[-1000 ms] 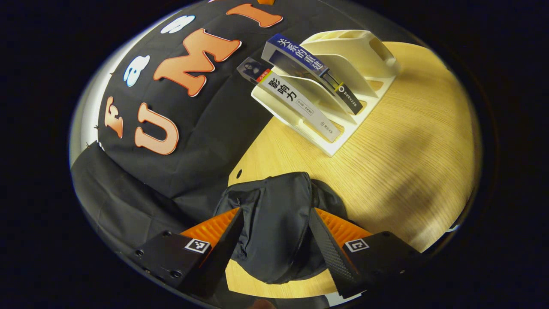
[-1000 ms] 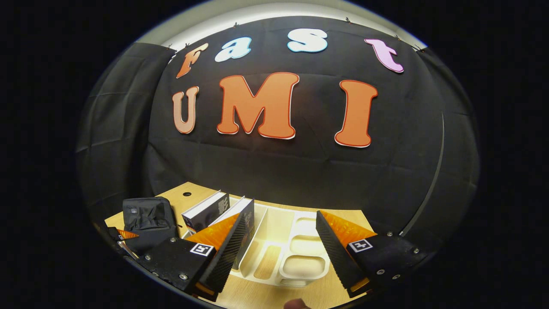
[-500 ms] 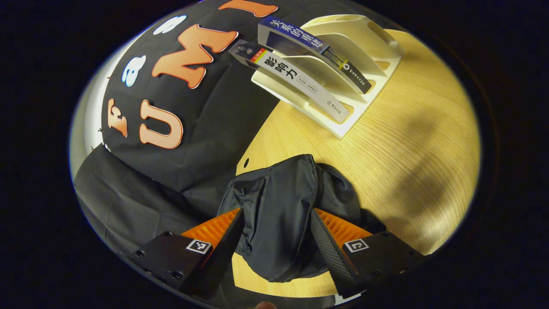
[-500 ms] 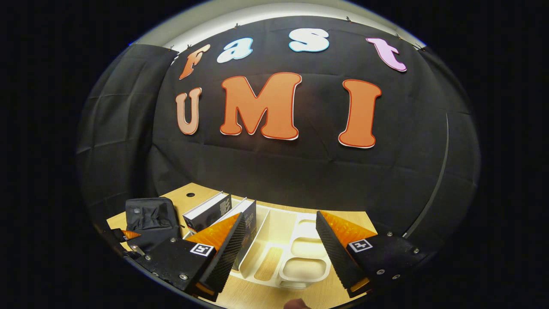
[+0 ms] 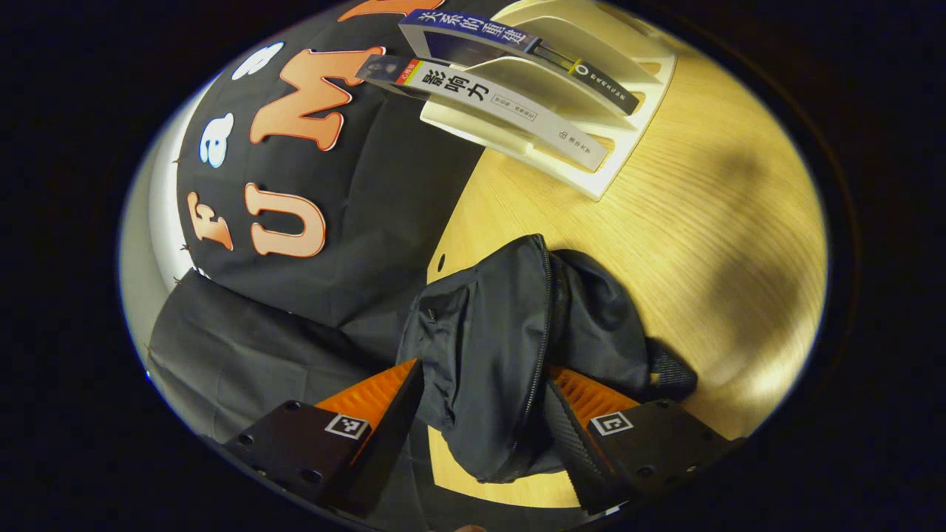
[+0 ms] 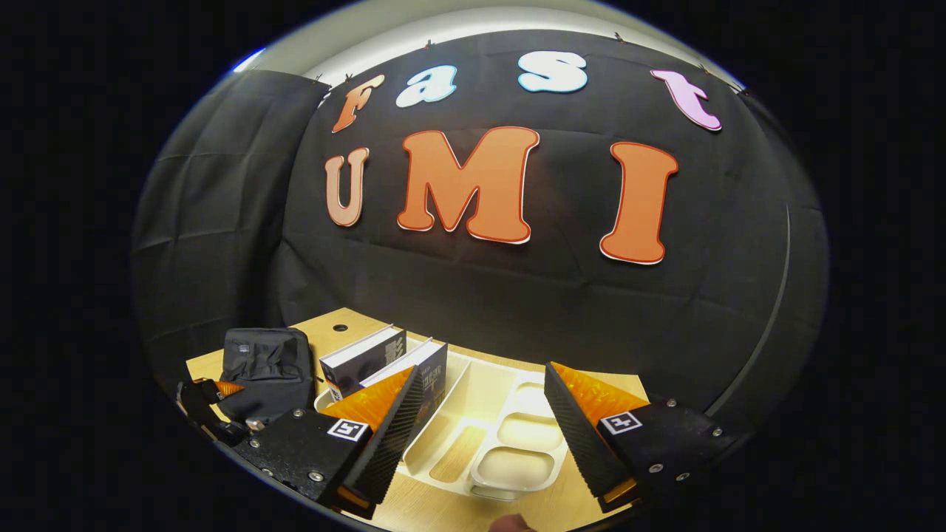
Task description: Open the schoolbag, grab two books from the bookshelf and put them into the schoolbag.
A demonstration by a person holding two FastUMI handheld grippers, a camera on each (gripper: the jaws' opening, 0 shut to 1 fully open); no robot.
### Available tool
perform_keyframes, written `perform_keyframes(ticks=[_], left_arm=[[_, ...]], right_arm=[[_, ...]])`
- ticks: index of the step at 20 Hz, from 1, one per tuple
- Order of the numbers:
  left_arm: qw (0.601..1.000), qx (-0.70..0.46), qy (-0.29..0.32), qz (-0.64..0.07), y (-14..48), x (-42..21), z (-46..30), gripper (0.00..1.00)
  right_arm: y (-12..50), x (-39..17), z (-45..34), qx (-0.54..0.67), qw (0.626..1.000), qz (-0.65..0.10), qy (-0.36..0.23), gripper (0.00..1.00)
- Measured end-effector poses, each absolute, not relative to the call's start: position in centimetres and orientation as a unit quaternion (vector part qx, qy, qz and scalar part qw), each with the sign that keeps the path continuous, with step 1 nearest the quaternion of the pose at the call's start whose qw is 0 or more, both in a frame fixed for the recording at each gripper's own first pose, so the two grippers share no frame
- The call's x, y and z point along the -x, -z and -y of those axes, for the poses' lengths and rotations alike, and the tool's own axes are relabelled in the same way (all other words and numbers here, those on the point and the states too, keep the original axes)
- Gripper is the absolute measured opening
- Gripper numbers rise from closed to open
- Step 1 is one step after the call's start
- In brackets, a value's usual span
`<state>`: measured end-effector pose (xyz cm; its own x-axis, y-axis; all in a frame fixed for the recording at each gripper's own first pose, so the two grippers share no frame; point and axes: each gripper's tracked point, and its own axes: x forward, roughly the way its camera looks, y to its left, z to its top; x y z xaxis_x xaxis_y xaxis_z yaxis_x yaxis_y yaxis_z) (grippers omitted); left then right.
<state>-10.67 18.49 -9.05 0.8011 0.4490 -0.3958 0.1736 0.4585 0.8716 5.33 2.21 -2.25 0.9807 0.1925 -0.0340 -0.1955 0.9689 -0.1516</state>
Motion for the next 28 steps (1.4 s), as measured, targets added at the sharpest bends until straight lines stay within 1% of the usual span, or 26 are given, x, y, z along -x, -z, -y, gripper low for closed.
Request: perform_keyframes(ticks=[1, 2, 3, 5, 6, 7, 8, 9, 10, 11, 12, 13, 14, 15, 20, 28], left_arm=[[0.797, -0.513, -0.086, -0.307, 9.1, 10.8, -18.6, 0.90], [0.794, -0.514, -0.087, -0.313, 9.1, 10.7, -18.8, 0.93], [0.795, -0.512, -0.087, -0.315, 9.0, 10.8, -18.8, 0.85], [0.798, -0.505, -0.079, -0.320, 9.3, 10.7, -18.7, 0.82], [0.800, -0.499, -0.071, -0.325, 9.8, 10.5, -18.6, 0.72], [0.800, -0.495, -0.062, -0.333, 10.0, 10.5, -18.5, 0.65], [0.803, -0.488, -0.051, -0.339, 10.3, 10.7, -18.3, 0.61], [0.805, -0.480, -0.039, -0.346, 10.6, 10.7, -18.1, 0.52], [0.806, -0.474, -0.027, -0.353, 10.9, 10.7, -17.9, 0.47], [0.809, -0.464, -0.015, -0.360, 11.0, 10.5, -17.9, 0.36], [0.815, -0.453, -0.003, -0.361, 11.0, 10.3, -17.7, 0.29], [0.819, -0.440, 0.008, -0.368, 11.1, 10.1, -17.9, 0.18], [0.822, -0.426, 0.023, -0.376, 11.2, 9.9, -17.9, 0.11], [0.825, -0.414, 0.035, -0.382, 11.1, 9.7, -18.0, 0.09], [0.834, -0.364, 0.097, -0.402, 8.9, 8.9, -19.1, 0.07], [0.843, -0.297, 0.166, -0.416, 4.6, 7.6, -22.0, 0.07]], right_arm=[[2.4, -5.4, -2.2, 0.075, 0.992, -0.012, -0.100, 0.98], [2.5, -5.5, -2.1, 0.074, 0.992, -0.014, -0.101, 0.98], [2.5, -5.7, -2.2, 0.074, 0.992, -0.016, -0.100, 0.98], [2.5, -5.9, -2.0, 0.076, 0.992, -0.017, -0.096, 0.98], [2.4, -6.1, -2.2, 0.077, 0.992, -0.017, -0.093, 0.98], [2.5, -6.4, -2.2, 0.079, 0.993, -0.017, -0.087, 0.98], [2.5, -6.6, -2.4, 0.079, 0.993, -0.019, -0.081, 0.98], [2.6, -6.8, -2.8, 0.080, 0.994, -0.022, -0.075, 0.98], [2.7, -7.0, -3.2, 0.081, 0.994, -0.028, -0.069, 0.98], [2.8, -7.3, -3.6, 0.081, 0.994, -0.031, -0.063, 0.98], [2.8, -7.6, -4.1, 0.081, 0.995, -0.033, -0.055, 0.98], [2.9, -7.9, -4.8, 0.080, 0.995, -0.037, -0.047, 0.98], [2.9, -8.2, -5.5, 0.079, 0.995, -0.041, -0.041, 0.98], [2.9, -8.4, -6.5, 0.079, 0.995, -0.046, -0.039, 0.98], [1.7, -9.1, -10.4, 0.097, 0.994, -0.049, -0.033, 0.98], [1.0, -10.0, -14.4, 0.136, 0.987, -0.077, -0.030, 0.98]])
